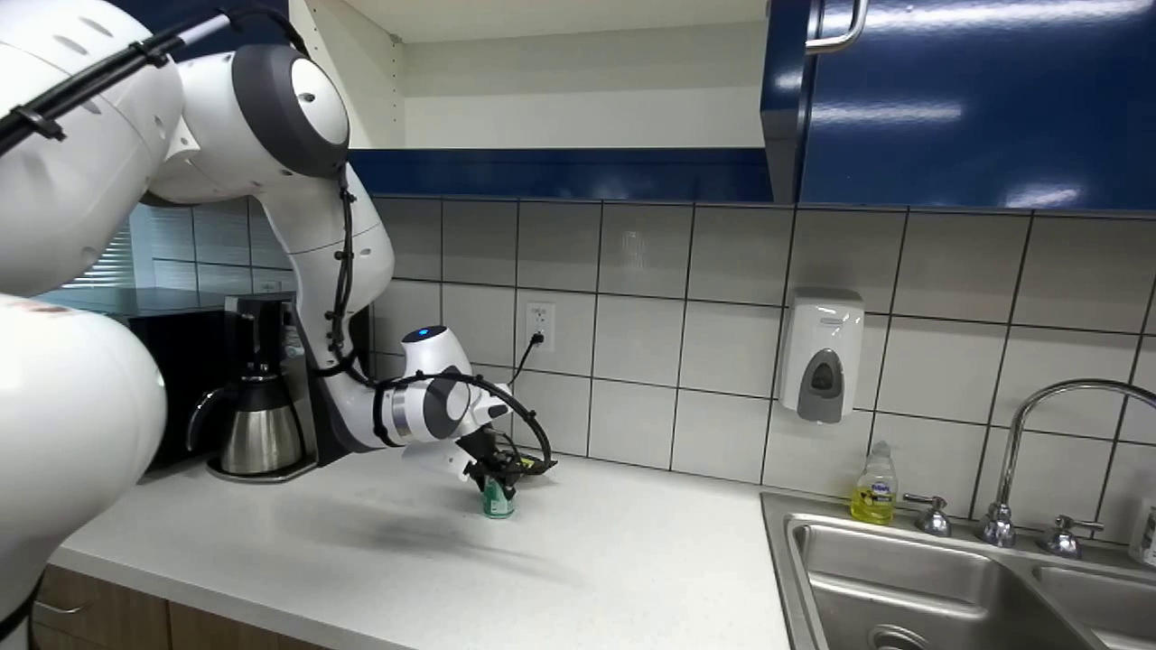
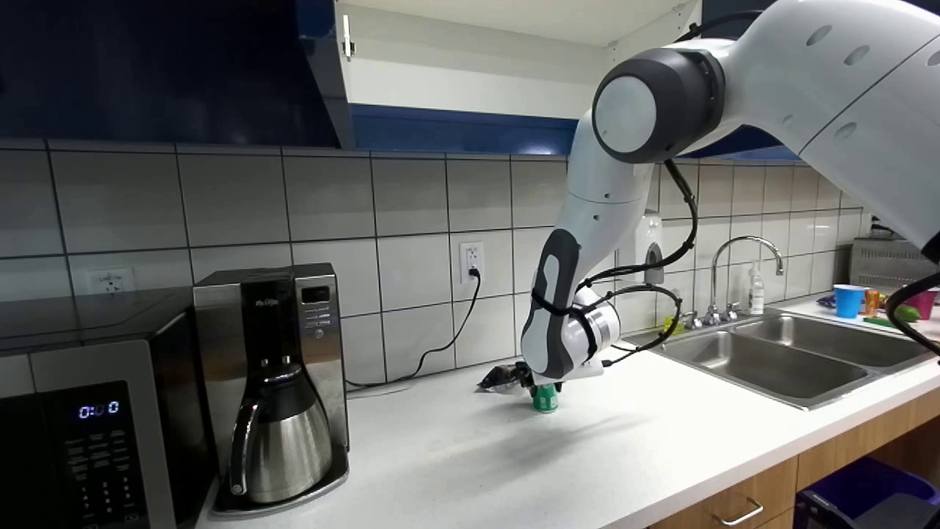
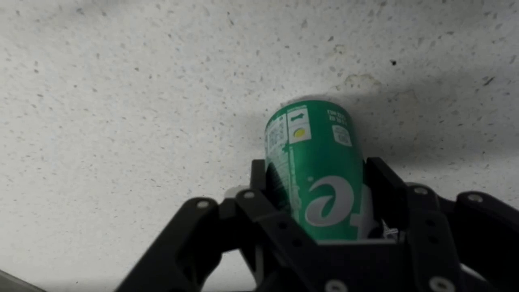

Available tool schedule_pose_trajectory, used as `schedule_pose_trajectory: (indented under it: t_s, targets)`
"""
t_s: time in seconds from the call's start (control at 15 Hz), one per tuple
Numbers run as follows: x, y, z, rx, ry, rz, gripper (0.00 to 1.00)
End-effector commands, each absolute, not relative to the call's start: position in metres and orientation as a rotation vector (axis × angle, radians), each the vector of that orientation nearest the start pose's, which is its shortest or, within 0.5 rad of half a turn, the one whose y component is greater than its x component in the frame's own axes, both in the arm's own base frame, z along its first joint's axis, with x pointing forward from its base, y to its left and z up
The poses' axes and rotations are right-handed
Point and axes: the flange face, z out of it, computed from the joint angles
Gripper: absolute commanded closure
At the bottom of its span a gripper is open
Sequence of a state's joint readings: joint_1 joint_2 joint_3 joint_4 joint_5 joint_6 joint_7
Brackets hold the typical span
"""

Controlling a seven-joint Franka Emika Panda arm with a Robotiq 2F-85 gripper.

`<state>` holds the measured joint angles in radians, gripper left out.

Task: Put the green can in the open upper cabinet.

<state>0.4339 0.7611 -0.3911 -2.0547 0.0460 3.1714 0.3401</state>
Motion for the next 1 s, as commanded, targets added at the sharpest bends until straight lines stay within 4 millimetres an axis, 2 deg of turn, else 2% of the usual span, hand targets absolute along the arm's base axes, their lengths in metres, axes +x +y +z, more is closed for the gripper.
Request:
schedule_pose_trajectory:
  t_s: [0.0,0.2,0.53,0.93]
  targets:
    - [0.610,0.034,0.148,-3.206,0.290,-0.694,0.62]
    - [0.609,0.039,0.159,-3.212,0.275,-0.698,0.62]
    - [0.607,0.048,0.187,-3.228,0.257,-0.697,0.62]
    - [0.592,0.058,0.225,-3.264,0.214,-0.626,0.62]
